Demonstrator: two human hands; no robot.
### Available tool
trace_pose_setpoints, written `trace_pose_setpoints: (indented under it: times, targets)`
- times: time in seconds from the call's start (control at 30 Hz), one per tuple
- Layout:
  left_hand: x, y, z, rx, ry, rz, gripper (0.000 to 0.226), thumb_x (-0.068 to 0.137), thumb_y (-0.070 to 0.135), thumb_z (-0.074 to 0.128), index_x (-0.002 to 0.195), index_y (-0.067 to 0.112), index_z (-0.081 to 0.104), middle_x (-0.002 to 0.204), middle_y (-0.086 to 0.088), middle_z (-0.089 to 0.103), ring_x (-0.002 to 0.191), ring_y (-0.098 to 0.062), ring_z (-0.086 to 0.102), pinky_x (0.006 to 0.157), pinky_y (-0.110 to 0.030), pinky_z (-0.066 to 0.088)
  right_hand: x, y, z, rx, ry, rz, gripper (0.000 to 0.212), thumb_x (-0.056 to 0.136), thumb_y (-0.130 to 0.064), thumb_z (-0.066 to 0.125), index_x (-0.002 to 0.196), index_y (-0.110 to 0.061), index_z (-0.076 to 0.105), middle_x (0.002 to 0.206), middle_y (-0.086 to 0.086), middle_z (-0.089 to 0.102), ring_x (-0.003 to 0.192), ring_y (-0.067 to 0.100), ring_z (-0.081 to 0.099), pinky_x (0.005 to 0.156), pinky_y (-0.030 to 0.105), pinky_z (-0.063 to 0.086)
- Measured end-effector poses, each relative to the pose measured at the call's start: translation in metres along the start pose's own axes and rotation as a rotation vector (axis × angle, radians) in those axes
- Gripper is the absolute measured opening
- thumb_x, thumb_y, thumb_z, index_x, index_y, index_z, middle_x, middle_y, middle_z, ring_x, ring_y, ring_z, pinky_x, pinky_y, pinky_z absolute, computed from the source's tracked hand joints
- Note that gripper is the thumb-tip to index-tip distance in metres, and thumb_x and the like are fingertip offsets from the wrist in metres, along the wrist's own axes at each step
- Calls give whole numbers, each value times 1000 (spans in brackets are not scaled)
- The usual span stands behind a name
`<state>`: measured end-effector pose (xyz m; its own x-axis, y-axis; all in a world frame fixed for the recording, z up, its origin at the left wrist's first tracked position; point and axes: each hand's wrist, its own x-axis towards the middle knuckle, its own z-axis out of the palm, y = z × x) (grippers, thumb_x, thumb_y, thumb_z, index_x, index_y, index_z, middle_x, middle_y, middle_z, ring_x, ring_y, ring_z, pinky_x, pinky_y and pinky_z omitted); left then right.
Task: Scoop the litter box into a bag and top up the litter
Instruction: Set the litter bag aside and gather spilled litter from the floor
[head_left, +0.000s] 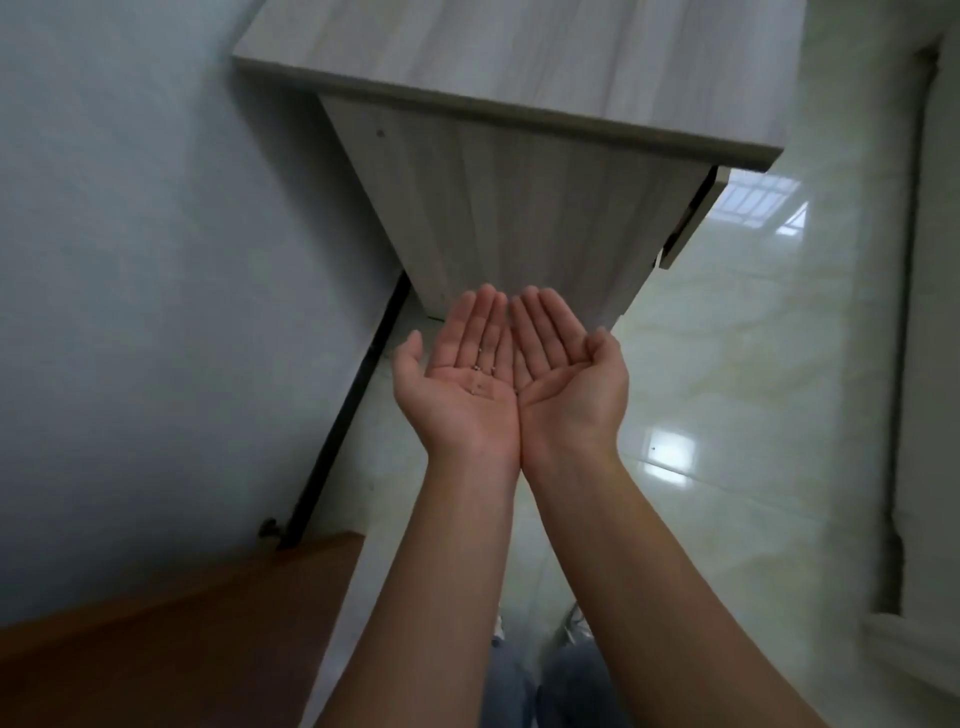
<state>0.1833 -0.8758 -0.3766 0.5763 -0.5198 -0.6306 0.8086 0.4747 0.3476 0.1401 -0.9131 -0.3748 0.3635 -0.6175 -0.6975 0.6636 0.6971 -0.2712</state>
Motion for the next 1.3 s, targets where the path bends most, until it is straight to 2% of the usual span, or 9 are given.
trace_pose_setpoints:
  times: [0.33, 0.57, 0.67, 0.83, 1.07, 1.3]
  targets:
    - [178, -105, -120, 78, -83, -54, 51, 98, 36, 36, 108, -3, 66, 111, -19, 71, 109, -27, 67, 108, -36, 42, 189, 28, -134, 32, -28, -103, 51, 103, -29, 25, 109, 2, 66, 110, 16, 71, 107, 26, 67, 98, 35, 50]
    - [263, -149, -150, 42, -224, -59, 50, 97, 35, 34, 102, -4, 66, 107, -20, 71, 110, -29, 65, 109, -37, 42, 276, 30, -175, 64, -129, -208, 51, 102, -29, 27, 110, 1, 67, 107, 15, 72, 103, 24, 69, 99, 36, 50]
    - [281, -157, -158, 32, -267, -59, 51, 97, 35, 34, 102, -4, 66, 106, -20, 72, 109, -29, 66, 108, -37, 42, 295, 31, -186, 82, -167, -231, 51, 102, -31, 28, 111, 1, 67, 106, 15, 72, 103, 25, 68, 99, 37, 50]
    - [282, -149, -161, -10, -195, -78, 51, 96, 35, 35, 102, -5, 66, 105, -21, 72, 108, -30, 66, 108, -39, 42, 294, 38, -182, 97, -120, -202, 51, 102, -29, 26, 113, 2, 66, 107, 15, 72, 105, 25, 67, 99, 38, 49]
    - [307, -148, -161, -64, -190, -57, 54, 97, 38, 33, 104, -4, 65, 103, -19, 73, 108, -29, 66, 105, -38, 44, 325, 42, -180, 132, -169, -191, 51, 102, -28, 25, 111, 2, 65, 108, 16, 72, 109, 26, 66, 104, 42, 45]
    - [303, -163, -167, -74, -199, -90, 53, 96, 36, 33, 107, -5, 65, 109, -21, 71, 109, -29, 66, 107, -38, 43, 316, 34, -189, 21, -128, -211, 51, 102, -30, 27, 107, 0, 68, 104, 14, 73, 102, 24, 69, 97, 37, 51]
